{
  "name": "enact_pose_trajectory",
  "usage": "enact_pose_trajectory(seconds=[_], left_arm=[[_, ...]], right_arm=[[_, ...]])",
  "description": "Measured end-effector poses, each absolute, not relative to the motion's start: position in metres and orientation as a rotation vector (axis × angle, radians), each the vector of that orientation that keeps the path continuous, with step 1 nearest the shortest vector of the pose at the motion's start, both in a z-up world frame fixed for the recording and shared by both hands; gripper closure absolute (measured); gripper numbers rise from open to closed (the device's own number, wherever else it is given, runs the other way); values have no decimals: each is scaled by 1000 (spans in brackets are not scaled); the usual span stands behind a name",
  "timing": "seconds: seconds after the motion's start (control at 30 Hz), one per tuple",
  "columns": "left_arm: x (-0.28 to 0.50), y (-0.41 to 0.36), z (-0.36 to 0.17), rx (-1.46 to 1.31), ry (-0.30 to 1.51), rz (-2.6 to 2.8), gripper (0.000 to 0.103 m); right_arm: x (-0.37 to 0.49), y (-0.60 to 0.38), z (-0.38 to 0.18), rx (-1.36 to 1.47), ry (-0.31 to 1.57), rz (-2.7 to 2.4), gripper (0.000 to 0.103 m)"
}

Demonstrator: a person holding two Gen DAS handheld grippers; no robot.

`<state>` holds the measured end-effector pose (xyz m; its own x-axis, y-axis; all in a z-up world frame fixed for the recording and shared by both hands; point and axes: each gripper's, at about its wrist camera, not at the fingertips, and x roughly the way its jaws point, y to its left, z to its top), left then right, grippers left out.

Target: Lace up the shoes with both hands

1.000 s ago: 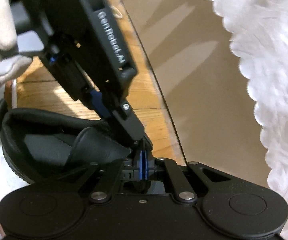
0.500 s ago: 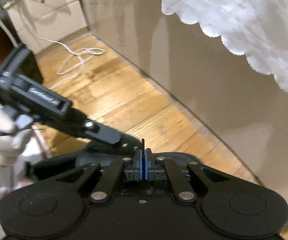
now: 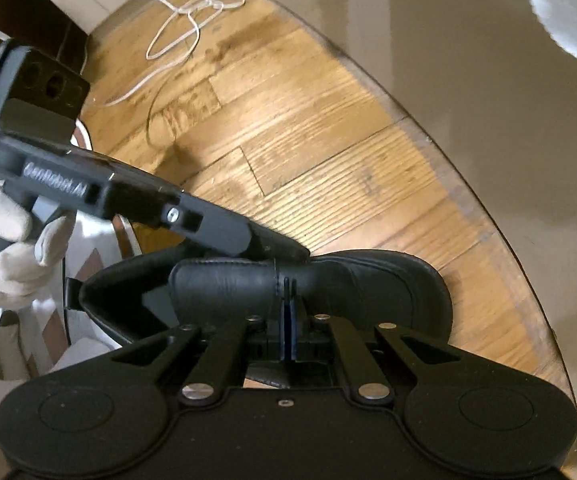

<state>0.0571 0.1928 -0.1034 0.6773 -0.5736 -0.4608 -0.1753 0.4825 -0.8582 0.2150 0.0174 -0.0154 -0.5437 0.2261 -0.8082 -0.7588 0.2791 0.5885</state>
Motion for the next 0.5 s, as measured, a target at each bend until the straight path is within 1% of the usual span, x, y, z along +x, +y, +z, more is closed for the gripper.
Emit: enact_pose_trajectory(seconds=[0.13, 0.5], left_arm=[[57, 188, -98, -1013, 823, -283, 85], [59, 182, -90, -925, 819, -299, 85]], right_arm=[[210, 25, -13, -564, 1658, 1414, 100], [201, 24, -4, -629, 1609, 1405, 99]])
